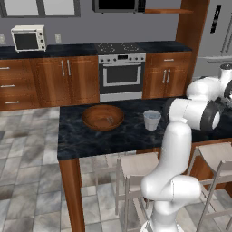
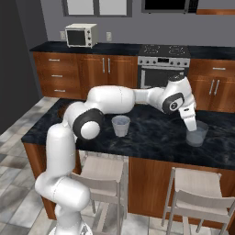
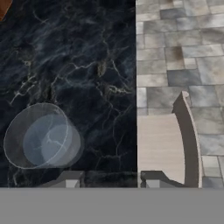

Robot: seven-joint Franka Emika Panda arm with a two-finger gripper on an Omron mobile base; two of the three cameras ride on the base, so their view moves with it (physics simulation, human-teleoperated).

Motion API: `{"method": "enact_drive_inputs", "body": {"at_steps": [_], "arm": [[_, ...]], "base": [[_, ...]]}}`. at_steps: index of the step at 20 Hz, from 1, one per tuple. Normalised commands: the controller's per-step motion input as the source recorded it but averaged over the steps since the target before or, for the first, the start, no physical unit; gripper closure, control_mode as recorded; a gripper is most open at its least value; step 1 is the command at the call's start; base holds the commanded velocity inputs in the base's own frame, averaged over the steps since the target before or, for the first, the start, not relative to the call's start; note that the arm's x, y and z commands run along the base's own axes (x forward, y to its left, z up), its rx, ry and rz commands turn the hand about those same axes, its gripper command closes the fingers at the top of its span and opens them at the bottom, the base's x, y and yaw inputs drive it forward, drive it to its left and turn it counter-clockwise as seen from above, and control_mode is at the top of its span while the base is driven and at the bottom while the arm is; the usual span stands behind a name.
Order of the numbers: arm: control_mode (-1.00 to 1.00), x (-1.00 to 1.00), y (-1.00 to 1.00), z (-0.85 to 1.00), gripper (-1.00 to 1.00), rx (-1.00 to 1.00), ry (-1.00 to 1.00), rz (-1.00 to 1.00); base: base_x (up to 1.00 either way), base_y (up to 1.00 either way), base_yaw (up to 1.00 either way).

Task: There are four ice cubes in the ice bowl. Place two ice cubes in each glass of water.

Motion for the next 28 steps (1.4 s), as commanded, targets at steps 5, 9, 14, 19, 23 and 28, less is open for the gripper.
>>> {"method": "enact_drive_inputs", "body": {"at_steps": [5,9,14,19,23,28], "arm": [[-1.00,0.15,-0.21,-0.15,1.00,-0.02,-0.01,0.04],[-1.00,0.25,-0.04,-0.13,1.00,-0.04,0.00,0.03],[-1.00,0.32,0.00,-0.13,1.00,-0.02,0.00,0.02],[-1.00,0.26,-0.07,-0.16,1.00,-0.01,0.00,0.03],[-1.00,0.23,-0.19,-0.09,1.00,0.00,-0.01,0.05],[-1.00,0.23,-0.22,-0.03,1.00,0.00,0.00,0.05]], "base": [[0.00,0.00,0.00],[0.00,0.00,0.00],[0.00,0.00,0.00],[0.00,0.00,0.00],[0.00,0.00,0.00],[0.00,0.00,0.00]]}}
